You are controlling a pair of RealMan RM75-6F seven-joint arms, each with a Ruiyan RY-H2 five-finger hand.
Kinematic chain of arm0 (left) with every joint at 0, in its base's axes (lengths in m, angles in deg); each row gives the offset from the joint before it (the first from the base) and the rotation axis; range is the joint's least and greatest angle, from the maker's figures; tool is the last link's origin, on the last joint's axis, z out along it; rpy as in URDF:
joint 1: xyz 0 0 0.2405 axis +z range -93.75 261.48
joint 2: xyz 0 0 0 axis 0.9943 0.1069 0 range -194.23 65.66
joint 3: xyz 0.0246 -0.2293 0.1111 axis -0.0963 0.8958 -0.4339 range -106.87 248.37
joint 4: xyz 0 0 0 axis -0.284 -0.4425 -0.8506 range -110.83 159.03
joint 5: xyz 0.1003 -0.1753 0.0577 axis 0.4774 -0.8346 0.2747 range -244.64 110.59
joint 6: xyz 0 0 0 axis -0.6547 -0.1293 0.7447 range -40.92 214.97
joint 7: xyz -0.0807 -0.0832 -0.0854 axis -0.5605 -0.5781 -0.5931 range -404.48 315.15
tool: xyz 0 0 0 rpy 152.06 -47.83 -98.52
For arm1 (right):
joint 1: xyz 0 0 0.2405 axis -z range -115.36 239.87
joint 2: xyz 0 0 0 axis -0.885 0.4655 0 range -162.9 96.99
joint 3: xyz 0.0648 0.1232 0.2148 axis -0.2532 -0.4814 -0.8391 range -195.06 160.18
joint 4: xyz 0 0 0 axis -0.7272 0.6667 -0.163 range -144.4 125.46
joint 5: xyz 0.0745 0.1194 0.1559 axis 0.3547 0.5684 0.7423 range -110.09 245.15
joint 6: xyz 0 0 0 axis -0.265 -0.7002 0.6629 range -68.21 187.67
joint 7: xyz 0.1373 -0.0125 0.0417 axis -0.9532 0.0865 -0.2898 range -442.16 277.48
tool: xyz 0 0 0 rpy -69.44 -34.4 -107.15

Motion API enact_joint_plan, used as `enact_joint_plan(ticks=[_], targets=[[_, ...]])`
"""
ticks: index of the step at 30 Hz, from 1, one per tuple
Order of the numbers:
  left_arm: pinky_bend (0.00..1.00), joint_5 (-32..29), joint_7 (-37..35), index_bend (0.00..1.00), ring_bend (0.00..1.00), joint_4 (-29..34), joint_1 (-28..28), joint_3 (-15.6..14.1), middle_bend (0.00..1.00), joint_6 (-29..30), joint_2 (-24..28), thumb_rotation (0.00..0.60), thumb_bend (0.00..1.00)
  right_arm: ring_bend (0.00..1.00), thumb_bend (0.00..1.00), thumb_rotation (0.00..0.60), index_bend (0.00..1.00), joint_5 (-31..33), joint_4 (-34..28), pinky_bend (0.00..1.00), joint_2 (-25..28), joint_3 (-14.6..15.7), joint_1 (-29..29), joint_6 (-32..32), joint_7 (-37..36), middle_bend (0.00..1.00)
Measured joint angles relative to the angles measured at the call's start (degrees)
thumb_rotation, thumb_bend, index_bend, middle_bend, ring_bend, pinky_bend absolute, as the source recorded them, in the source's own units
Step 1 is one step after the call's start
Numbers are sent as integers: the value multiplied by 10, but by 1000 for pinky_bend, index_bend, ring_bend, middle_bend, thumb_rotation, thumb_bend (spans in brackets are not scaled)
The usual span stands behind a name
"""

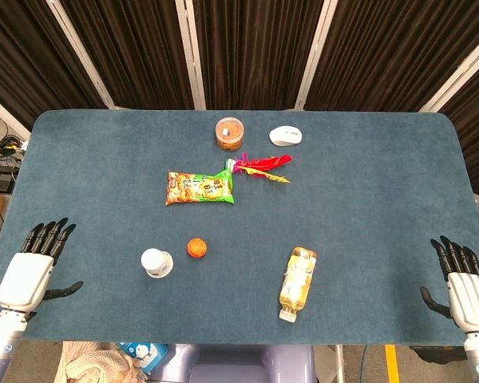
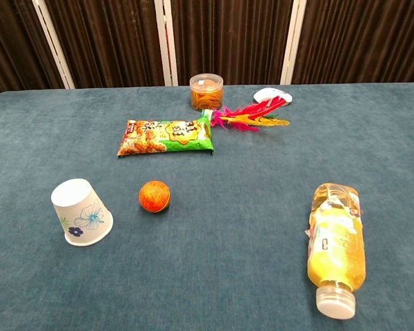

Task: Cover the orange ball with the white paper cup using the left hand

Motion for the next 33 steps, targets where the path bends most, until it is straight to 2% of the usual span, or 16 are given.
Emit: enact_joint_plan(ticks=[11,15,18,23,26,33], targets=[[0,3,6,0,0,4,-4,4,0,-24,2,600,77,0,347,600,0,4,-3,26,1,0,0,3,4,0],[14,14,24,0,0,15,-20,4,0,-52,5,600,80,0,346,600,0,5,-6,26,1,1,0,4,7,0],[117,15,44,0,13,35,-34,6,5,-78,6,600,86,0,347,600,0,6,-6,26,1,1,-1,6,8,0],[269,4,83,23,146,61,-59,16,135,-119,-3,600,101,0,346,600,0,9,-6,27,1,1,-1,8,9,0],[309,-19,106,57,193,70,-73,25,186,-145,-15,600,127,0,346,600,0,11,-6,27,3,-1,0,7,5,0],[313,-90,170,75,198,81,-105,47,193,-191,-53,600,140,0,347,600,0,7,-7,27,4,0,0,5,1,0]])
